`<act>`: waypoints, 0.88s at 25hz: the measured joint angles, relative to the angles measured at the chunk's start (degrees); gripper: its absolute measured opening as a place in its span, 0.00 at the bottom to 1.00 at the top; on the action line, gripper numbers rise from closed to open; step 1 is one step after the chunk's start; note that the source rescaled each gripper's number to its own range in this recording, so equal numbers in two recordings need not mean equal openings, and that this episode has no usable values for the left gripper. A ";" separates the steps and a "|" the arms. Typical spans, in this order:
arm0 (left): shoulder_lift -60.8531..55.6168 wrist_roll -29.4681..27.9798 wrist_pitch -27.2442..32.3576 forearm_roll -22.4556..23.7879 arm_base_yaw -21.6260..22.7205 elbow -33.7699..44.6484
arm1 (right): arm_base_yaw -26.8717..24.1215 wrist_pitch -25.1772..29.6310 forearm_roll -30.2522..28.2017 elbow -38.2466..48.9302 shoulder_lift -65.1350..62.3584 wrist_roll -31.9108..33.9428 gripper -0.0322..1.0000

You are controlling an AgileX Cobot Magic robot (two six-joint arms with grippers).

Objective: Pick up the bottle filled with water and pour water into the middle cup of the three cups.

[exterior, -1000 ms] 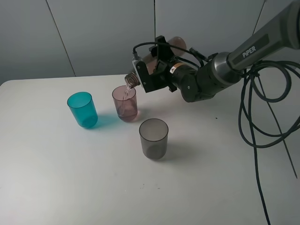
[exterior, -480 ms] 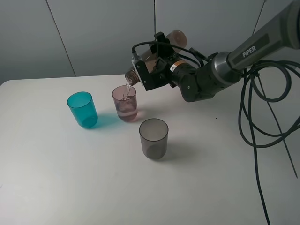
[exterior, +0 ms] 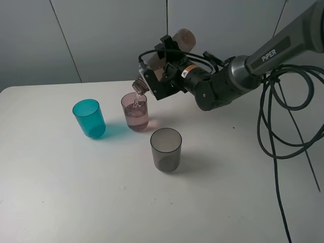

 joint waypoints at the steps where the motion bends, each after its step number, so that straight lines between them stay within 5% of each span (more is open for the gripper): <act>1: 0.00 0.00 0.00 0.00 0.00 0.00 | 0.00 -0.05 -0.44 0.00 0.00 0.00 0.03; 22: 0.00 0.00 0.00 0.00 0.00 0.00 | 0.00 -3.33 -7.88 -2.98 0.00 -5.79 0.03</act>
